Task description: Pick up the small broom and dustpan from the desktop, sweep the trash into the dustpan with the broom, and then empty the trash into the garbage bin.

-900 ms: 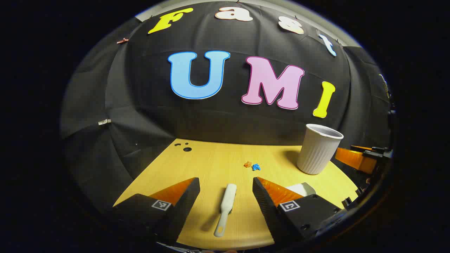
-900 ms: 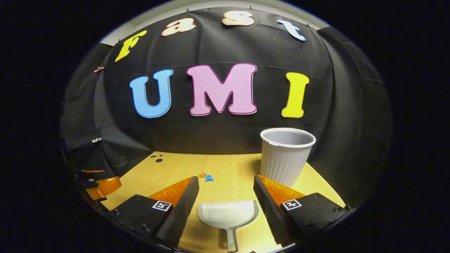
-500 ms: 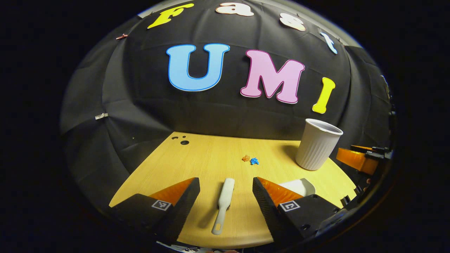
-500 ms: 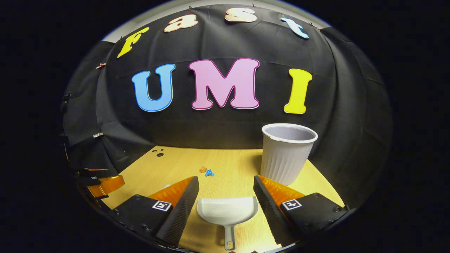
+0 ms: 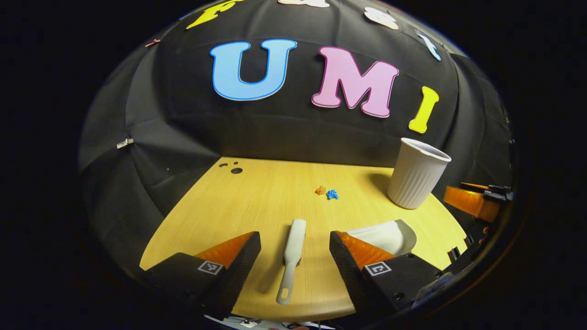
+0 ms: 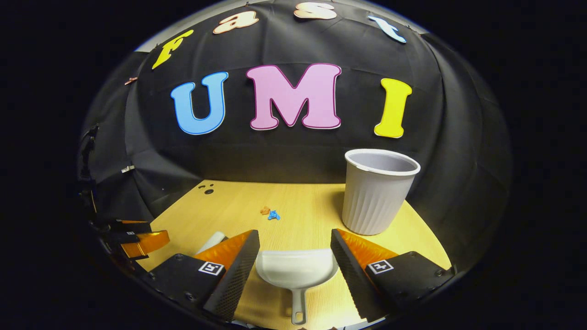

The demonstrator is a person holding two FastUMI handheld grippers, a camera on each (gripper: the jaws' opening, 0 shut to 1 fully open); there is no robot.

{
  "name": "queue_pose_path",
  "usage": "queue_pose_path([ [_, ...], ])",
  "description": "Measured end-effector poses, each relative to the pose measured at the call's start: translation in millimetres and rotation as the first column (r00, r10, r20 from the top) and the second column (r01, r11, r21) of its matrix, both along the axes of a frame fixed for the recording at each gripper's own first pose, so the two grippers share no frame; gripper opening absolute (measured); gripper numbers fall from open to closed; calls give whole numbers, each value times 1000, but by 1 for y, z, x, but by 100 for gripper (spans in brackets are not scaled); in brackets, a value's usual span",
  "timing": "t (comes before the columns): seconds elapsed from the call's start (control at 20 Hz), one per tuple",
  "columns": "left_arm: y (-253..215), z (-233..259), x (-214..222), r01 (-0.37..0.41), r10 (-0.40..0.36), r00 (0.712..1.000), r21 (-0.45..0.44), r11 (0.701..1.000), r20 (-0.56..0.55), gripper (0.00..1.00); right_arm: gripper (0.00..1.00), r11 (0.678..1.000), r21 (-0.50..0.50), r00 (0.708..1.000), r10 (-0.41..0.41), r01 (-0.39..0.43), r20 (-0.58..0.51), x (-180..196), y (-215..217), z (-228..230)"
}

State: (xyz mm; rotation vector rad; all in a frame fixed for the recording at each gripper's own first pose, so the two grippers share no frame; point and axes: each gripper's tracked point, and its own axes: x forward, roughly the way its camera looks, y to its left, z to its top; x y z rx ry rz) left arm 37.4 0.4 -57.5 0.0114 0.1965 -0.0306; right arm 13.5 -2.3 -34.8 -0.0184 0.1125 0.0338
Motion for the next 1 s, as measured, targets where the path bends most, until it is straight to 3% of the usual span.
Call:
queue_pose_path([
  [0.2, 5, -27, 21, -3, 5, 996, 17, 1000, -85, 96, 97, 1000, -13, 999, 10, -10, -44, 5, 0, -15],
  [0.45, 2, -69, 45, 9, -17, 970, -34, 999, -242, 96, 97, 1000, -6, 995, 19, -20, -100, 5, -5, -32],
  [1.0, 3, -151, 90, 36, -1, 836, 53, 998, -549, 96, 97, 1000, 21, 975, -19, 24, -220, 2, -21, -72],
])
